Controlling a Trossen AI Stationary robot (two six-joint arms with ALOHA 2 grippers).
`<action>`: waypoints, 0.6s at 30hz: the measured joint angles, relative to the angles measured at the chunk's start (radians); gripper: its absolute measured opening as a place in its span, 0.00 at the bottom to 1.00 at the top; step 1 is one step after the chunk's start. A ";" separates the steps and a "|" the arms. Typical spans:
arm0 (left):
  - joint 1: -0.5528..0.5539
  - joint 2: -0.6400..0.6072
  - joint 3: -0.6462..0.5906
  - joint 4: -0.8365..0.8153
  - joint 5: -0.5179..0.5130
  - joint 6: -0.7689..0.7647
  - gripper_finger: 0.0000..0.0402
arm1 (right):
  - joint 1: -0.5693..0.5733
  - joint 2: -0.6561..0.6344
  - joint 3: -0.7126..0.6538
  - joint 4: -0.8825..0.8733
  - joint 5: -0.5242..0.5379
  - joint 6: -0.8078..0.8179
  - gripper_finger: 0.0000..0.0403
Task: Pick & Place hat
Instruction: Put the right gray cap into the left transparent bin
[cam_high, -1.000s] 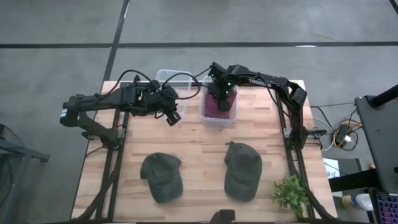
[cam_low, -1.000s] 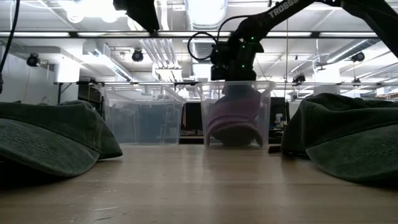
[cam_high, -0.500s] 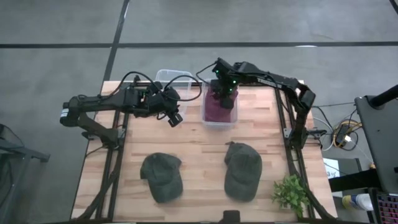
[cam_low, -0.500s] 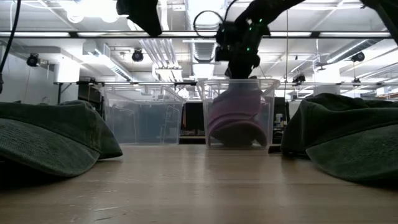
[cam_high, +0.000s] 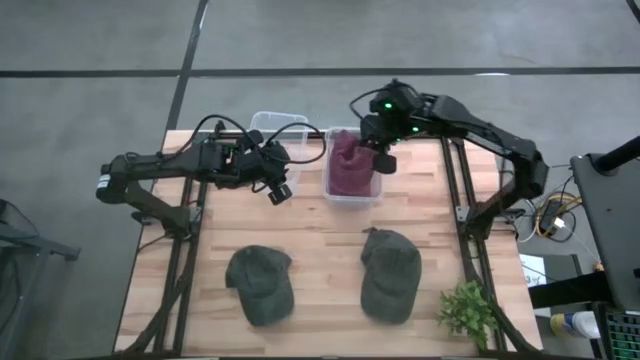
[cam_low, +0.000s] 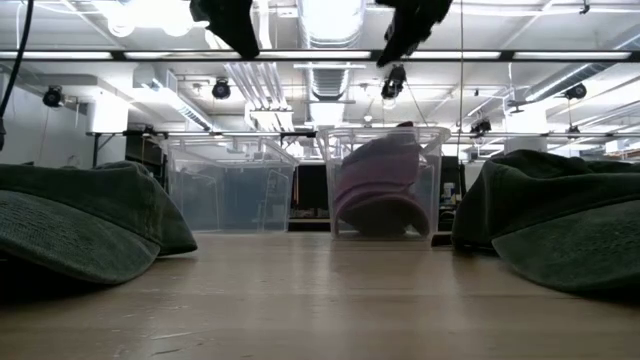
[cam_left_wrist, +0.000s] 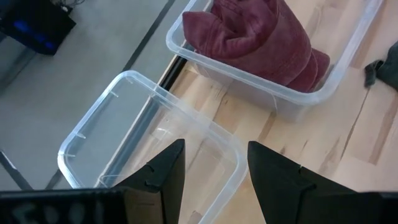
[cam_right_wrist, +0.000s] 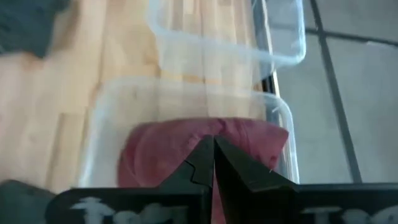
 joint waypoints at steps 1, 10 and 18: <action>0.000 0.000 -0.002 0.000 -0.002 0.010 0.42 | 0.009 -0.021 -0.001 0.000 0.000 0.010 0.02; 0.002 0.000 -0.076 -0.008 -0.009 0.028 0.42 | 0.111 -0.174 -0.013 -0.002 0.001 0.117 0.02; -0.019 -0.008 -0.128 -0.167 0.092 -0.159 0.42 | 0.249 -0.300 -0.098 -0.001 0.015 0.257 0.02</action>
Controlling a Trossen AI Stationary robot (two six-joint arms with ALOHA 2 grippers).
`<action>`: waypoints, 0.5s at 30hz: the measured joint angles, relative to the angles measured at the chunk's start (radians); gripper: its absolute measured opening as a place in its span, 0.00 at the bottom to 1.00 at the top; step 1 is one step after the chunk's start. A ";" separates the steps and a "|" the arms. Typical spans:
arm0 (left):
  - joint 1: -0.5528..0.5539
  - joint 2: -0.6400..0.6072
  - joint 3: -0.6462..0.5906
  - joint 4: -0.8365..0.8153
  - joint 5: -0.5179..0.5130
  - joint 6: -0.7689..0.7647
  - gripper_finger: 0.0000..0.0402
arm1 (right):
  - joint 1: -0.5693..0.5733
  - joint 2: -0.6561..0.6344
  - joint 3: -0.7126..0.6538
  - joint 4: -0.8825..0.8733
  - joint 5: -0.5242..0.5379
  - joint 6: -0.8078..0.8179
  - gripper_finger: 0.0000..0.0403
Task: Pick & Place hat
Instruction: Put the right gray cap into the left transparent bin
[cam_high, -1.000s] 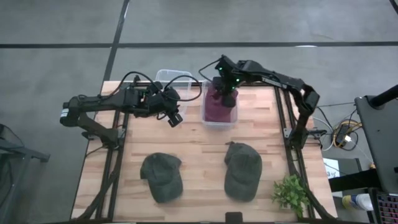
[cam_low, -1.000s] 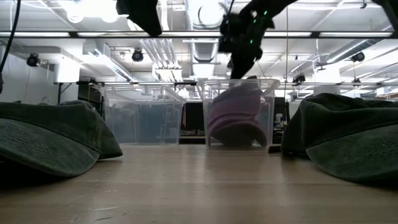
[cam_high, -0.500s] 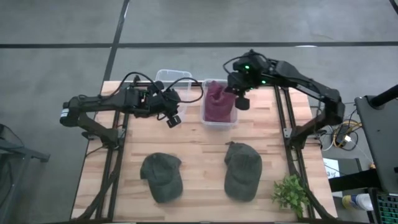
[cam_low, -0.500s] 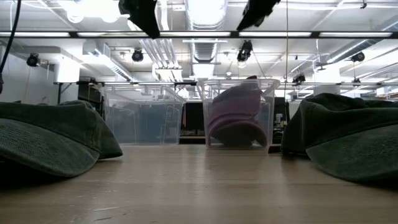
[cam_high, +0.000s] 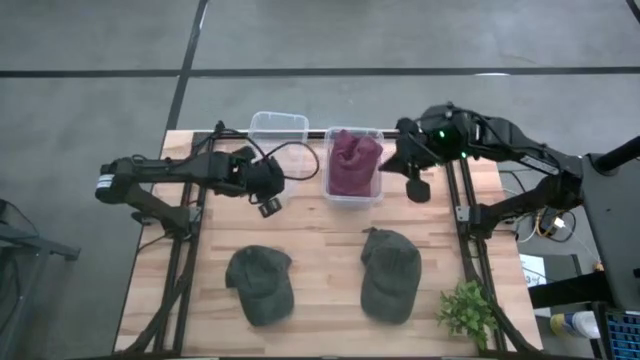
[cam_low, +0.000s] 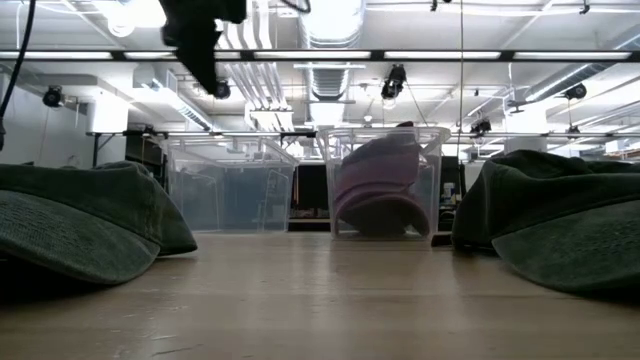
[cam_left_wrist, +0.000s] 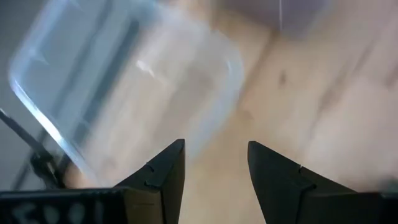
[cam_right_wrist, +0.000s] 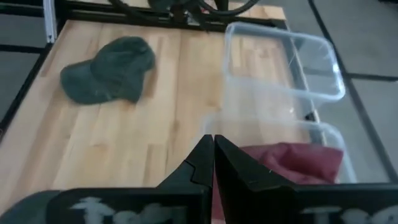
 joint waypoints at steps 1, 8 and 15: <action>-0.008 -0.002 0.000 -0.033 0.022 -0.029 0.42 | 0.021 -0.014 -0.016 -0.001 0.021 0.023 0.02; -0.101 -0.027 0.000 -0.148 0.058 -0.187 0.42 | 0.183 -0.075 -0.115 0.001 0.158 0.156 0.02; -0.206 -0.064 0.000 -0.149 0.057 -0.316 0.42 | 0.321 -0.075 -0.193 0.001 0.173 0.333 0.02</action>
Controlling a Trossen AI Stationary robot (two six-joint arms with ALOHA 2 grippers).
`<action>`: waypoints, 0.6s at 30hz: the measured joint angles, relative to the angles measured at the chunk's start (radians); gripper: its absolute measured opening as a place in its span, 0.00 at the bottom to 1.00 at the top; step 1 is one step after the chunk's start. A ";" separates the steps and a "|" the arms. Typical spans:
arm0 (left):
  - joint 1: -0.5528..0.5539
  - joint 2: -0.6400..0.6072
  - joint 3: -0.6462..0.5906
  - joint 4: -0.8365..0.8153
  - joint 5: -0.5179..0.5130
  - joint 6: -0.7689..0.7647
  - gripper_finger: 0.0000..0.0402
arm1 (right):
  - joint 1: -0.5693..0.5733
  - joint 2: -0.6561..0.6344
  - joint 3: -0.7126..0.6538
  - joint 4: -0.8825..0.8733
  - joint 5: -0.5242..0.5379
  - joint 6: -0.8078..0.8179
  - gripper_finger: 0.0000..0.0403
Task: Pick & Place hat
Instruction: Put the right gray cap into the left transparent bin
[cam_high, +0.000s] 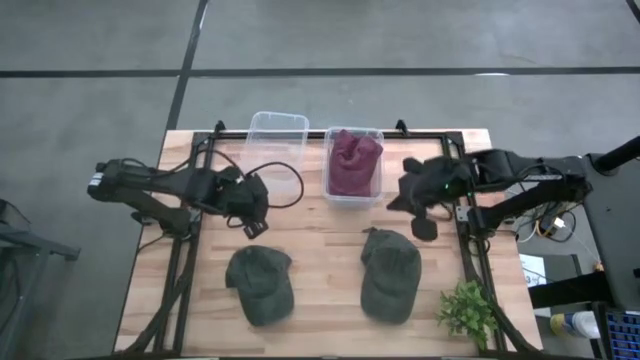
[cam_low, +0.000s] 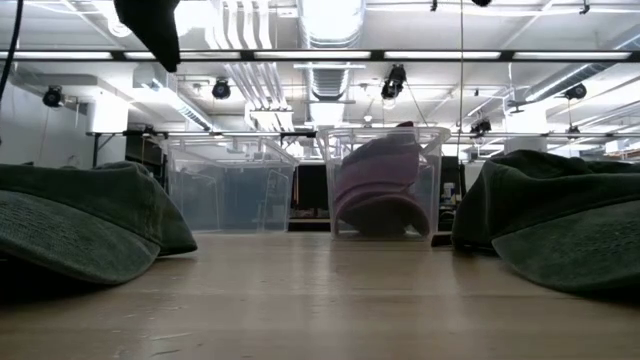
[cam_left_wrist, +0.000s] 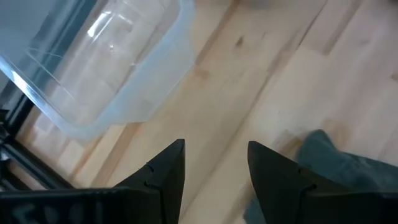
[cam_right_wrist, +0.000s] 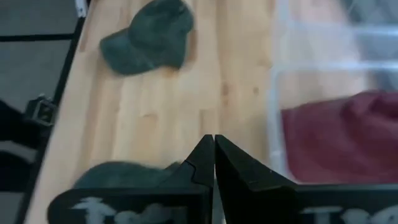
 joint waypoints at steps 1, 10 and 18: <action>-0.010 -0.003 0.000 0.000 -0.006 -0.014 0.42 | 0.019 0.003 -0.015 -0.001 0.002 0.031 0.02; -0.033 -0.006 0.000 0.009 -0.062 -0.033 0.42 | 0.126 0.011 -0.205 -0.008 0.025 0.324 0.02; -0.033 -0.005 0.000 0.023 -0.084 -0.027 0.42 | 0.132 0.008 -0.297 -0.072 -0.037 0.573 0.02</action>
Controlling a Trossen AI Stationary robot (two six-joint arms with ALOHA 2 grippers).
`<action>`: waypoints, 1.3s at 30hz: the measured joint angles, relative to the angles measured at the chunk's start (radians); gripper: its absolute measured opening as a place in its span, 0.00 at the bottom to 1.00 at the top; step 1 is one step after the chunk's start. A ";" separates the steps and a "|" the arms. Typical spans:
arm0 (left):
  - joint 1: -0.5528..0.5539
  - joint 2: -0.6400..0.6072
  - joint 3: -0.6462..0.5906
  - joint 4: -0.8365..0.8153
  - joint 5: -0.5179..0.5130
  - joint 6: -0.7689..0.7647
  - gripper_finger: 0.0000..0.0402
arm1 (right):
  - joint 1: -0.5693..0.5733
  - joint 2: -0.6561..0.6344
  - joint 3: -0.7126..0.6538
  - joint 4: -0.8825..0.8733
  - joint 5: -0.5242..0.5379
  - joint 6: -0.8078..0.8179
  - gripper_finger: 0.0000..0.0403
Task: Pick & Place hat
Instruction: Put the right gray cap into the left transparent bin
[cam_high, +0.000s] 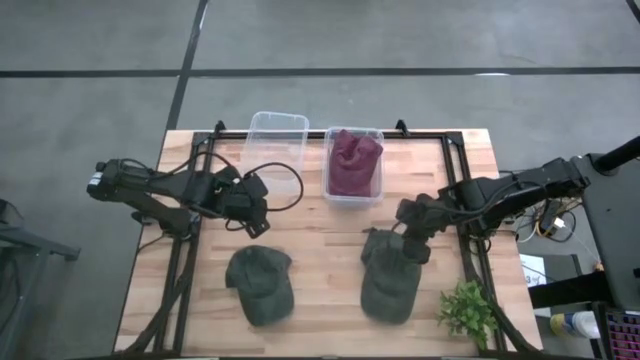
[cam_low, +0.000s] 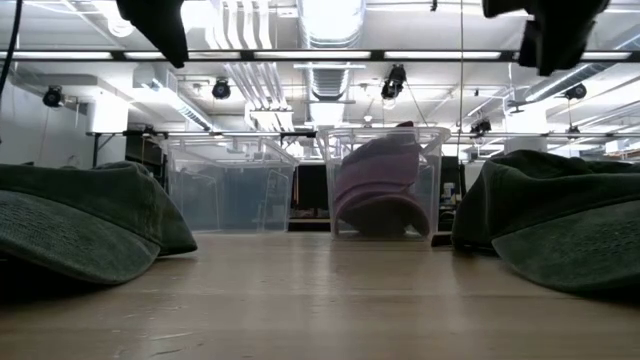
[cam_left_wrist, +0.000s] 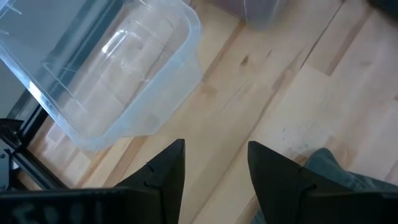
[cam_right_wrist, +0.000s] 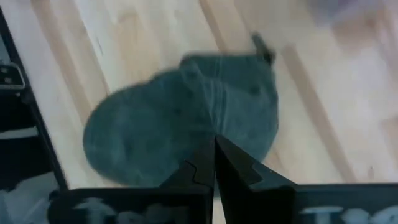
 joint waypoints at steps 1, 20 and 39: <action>0.000 0.000 0.000 0.003 -0.001 0.003 0.42 | 0.000 0.000 -0.004 -0.011 -0.016 0.011 0.02; 0.000 0.000 0.000 0.018 -0.015 0.013 0.42 | 0.000 0.002 -0.033 -0.113 -0.057 0.093 0.38; 0.000 0.000 0.000 0.021 -0.040 0.019 0.42 | -0.001 0.003 -0.160 0.062 -0.106 0.110 0.59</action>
